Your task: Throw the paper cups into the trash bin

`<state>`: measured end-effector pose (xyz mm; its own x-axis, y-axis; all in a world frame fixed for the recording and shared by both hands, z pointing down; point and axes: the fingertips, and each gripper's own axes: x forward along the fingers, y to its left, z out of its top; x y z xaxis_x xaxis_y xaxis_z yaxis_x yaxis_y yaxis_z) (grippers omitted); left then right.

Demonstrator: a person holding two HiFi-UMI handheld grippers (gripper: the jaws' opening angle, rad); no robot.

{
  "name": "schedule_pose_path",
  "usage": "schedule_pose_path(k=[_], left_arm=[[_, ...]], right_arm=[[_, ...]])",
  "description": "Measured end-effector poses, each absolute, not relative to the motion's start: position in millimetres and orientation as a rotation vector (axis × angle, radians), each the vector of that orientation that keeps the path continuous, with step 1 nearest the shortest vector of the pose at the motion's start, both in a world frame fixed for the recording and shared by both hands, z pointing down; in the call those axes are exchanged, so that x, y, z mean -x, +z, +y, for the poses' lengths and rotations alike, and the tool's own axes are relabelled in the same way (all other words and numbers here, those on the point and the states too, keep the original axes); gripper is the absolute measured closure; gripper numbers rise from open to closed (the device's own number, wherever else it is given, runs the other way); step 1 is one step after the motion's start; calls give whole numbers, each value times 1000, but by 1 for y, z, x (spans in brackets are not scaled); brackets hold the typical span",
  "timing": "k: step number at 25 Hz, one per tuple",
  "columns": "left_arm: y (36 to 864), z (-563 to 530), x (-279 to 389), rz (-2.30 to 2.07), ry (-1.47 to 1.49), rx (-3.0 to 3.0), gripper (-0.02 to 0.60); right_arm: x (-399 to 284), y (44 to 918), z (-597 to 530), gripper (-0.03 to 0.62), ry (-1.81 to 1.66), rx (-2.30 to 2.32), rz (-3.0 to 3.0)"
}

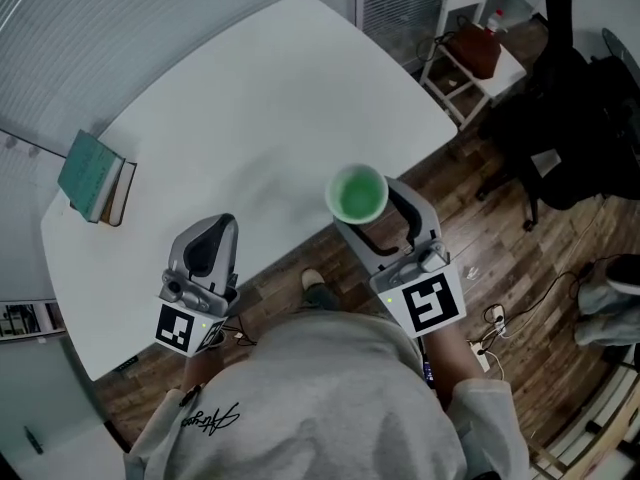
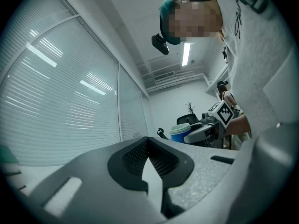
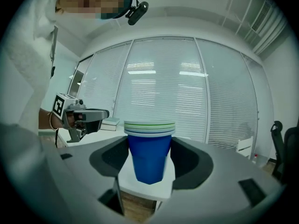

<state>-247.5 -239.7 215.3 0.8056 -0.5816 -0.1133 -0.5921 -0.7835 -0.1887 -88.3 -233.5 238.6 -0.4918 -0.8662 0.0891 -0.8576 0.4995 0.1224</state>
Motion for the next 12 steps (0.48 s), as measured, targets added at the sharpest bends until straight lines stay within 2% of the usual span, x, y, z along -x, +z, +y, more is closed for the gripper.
schedule_pose_path(k=[12], left_arm=[[208, -190, 168, 775, 99, 2818, 578]], right_arm=[[22, 228, -172, 323, -92, -1594, -2575]])
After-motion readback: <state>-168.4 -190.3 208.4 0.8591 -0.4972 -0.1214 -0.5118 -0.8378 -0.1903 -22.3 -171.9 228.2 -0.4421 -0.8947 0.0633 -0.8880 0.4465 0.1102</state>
